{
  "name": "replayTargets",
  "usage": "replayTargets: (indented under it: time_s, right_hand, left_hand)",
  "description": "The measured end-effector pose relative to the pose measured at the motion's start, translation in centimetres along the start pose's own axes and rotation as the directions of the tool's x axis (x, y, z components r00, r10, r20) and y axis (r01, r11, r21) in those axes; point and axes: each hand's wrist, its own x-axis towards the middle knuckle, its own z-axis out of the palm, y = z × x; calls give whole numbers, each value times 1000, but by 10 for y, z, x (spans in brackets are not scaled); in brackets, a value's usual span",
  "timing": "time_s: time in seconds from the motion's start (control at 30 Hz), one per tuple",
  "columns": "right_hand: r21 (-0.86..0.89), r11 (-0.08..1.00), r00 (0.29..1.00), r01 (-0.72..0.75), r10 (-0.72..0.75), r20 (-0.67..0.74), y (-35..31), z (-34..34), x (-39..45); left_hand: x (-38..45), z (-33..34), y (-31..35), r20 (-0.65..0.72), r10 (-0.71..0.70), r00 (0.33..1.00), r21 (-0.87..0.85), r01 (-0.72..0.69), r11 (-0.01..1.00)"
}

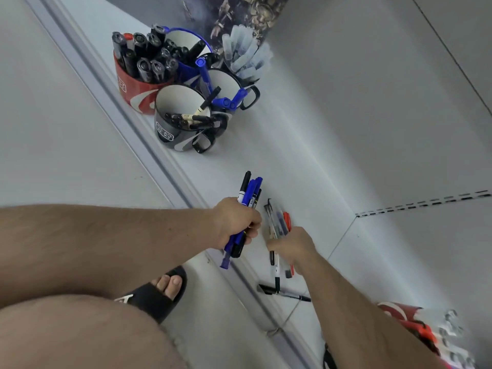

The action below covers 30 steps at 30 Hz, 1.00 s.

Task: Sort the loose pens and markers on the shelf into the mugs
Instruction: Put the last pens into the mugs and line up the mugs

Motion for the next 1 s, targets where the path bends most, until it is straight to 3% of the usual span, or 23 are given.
replayTargets:
  time_s: [0.13,0.3,0.4,0.5,0.73,0.87,0.93,1.0]
  right_hand:
    - [111,992,998,55,-52,-27,21,-24,-17]
    - [-149,977,984,150,-133,120,64,-28,-57]
    - [-193,952,963,238,-205,175,84,-15,-70]
    - [-278,898,939,342,-312,146,92,-4,-69]
    - [-314,904,955,290,-293,39,82,-3,-54]
    - [-157,973,984,170,-177,-32,84,-3,-51]
    - [128,990,997,50,-43,-58,80,-1,-52]
    - [506,862,997,-33,67,-48,70,-1,-55]
  left_hand:
    - [-4,6,-3,3,-4,1000,48,4,999]
    - [-5,9,-1,-4,24,1000,36,-24,999]
    - [-5,10,-3,-11,32,999,30,-32,999]
    - [-6,12,-3,-7,41,999,41,-41,998]
    - [-10,12,1,-11,35,999,101,-34,994]
    - [-14,10,5,-7,62,998,58,-61,996]
    - [-13,8,3,-12,74,997,36,-74,997]
    - [-13,6,-2,14,78,997,28,-79,997]
